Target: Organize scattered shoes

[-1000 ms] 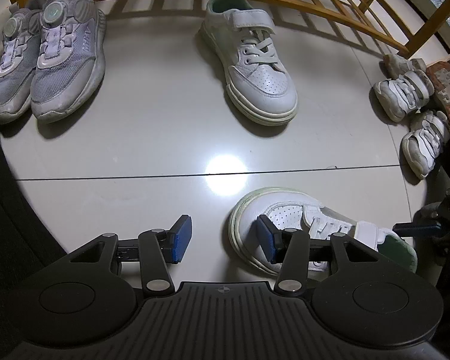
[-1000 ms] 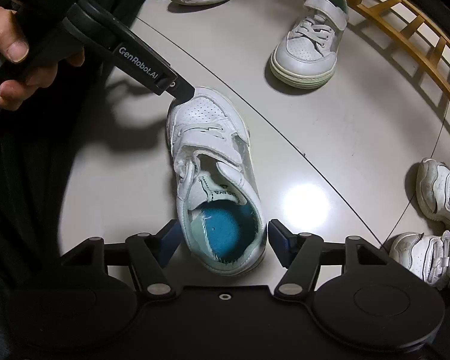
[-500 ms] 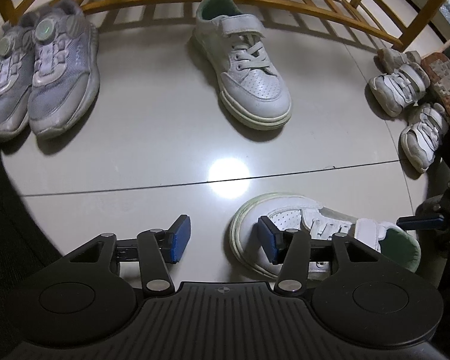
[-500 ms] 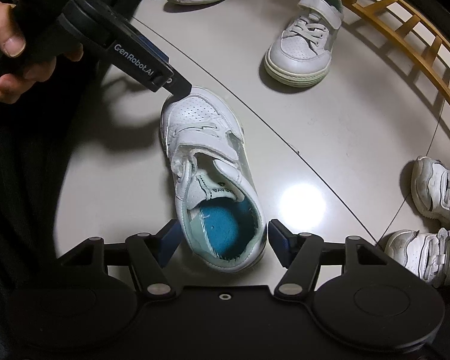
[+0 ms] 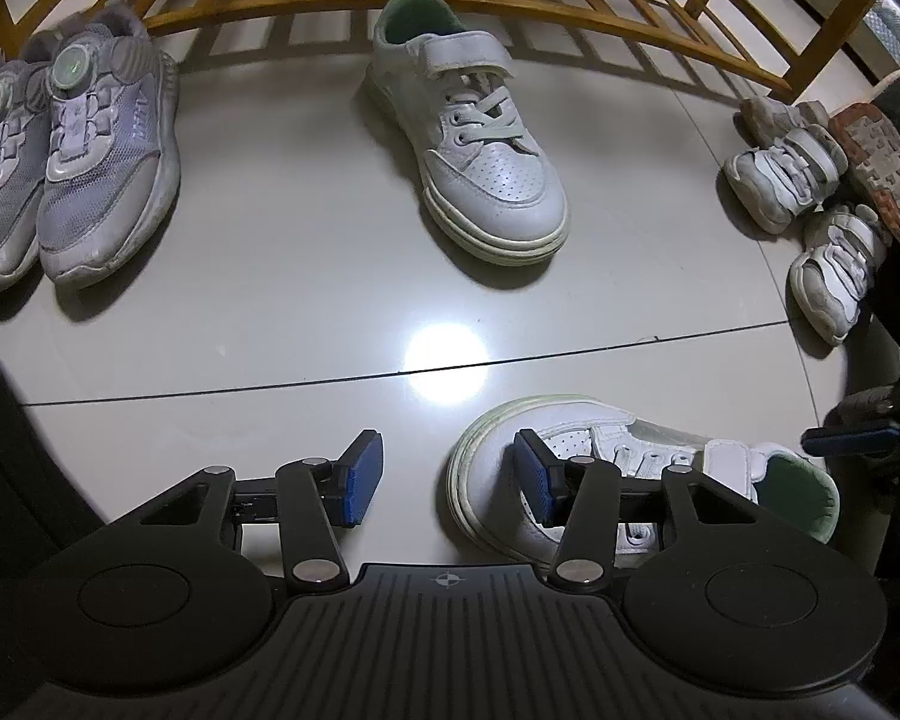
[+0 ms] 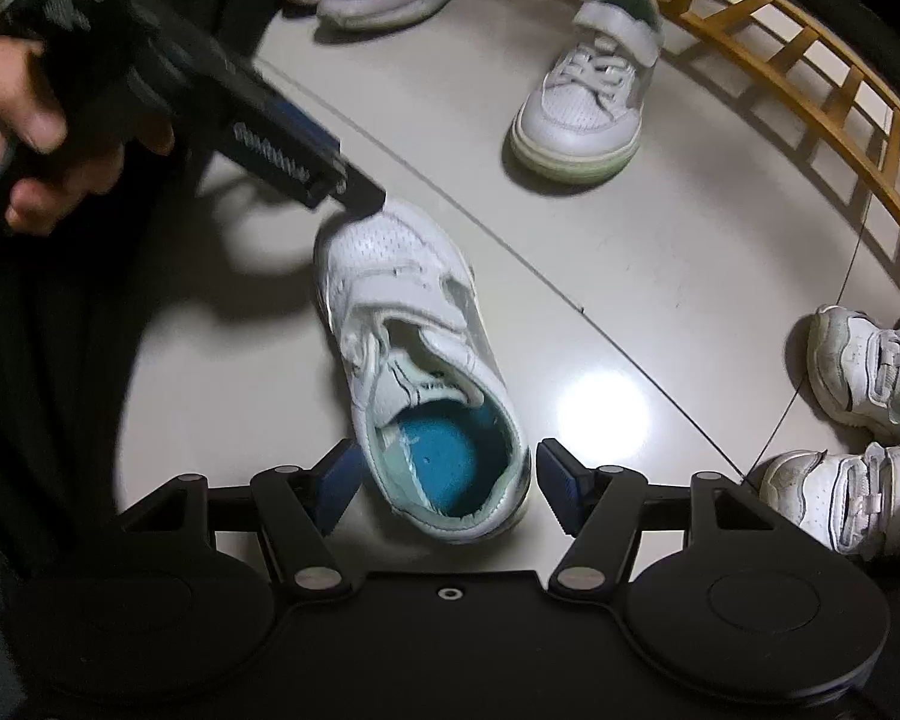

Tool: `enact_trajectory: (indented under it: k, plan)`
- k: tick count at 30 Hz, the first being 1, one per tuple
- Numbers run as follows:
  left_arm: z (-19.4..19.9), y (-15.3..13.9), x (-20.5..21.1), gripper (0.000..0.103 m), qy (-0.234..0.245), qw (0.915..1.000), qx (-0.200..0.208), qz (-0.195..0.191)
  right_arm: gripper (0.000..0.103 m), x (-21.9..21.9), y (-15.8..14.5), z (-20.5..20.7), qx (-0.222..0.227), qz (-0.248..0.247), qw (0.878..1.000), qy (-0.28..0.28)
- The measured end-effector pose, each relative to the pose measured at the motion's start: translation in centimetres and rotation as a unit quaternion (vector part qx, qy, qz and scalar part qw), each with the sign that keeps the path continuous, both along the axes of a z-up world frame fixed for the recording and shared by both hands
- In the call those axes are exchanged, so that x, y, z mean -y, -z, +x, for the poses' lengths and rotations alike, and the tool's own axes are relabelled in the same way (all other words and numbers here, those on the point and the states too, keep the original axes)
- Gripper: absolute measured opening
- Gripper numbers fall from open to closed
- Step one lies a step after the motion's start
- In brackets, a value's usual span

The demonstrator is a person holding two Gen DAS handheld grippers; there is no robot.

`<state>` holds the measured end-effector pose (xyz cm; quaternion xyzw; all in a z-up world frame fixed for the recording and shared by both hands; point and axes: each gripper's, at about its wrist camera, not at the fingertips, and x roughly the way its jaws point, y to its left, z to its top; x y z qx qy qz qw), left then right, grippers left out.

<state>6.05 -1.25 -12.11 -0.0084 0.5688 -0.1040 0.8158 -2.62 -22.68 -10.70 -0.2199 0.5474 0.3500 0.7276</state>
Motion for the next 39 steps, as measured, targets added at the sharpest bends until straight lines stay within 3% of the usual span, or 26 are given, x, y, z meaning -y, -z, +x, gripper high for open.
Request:
enact_trajectory:
  k: [6, 14, 24, 39]
  plan:
    - [-0.1, 0.0, 0.2, 0.050, 0.005, 1.0000, 0.003, 0.007, 0.058, 0.7, -0.5, 0.7, -0.055, 0.055, 0.996, 0.042]
    - [0.1, -0.4, 0.3, 0.049, 0.011, 0.9999, 0.004, 0.012, 0.049, -0.3, 1.5, 0.8, -0.099, 0.078, 0.989, 0.074]
    - [1.8, -0.8, 1.1, 0.052, 0.025, 0.9990, 0.028, 0.024, 0.021, -1.5, 1.7, -0.5, -0.047, 0.037, 0.998, 0.036]
    - [1.6, 0.6, 1.4, 0.052, 0.054, 0.9977, 0.011, 0.038, 0.020, -1.9, 1.1, -1.2, -0.001, -0.007, 1.000, -0.027]
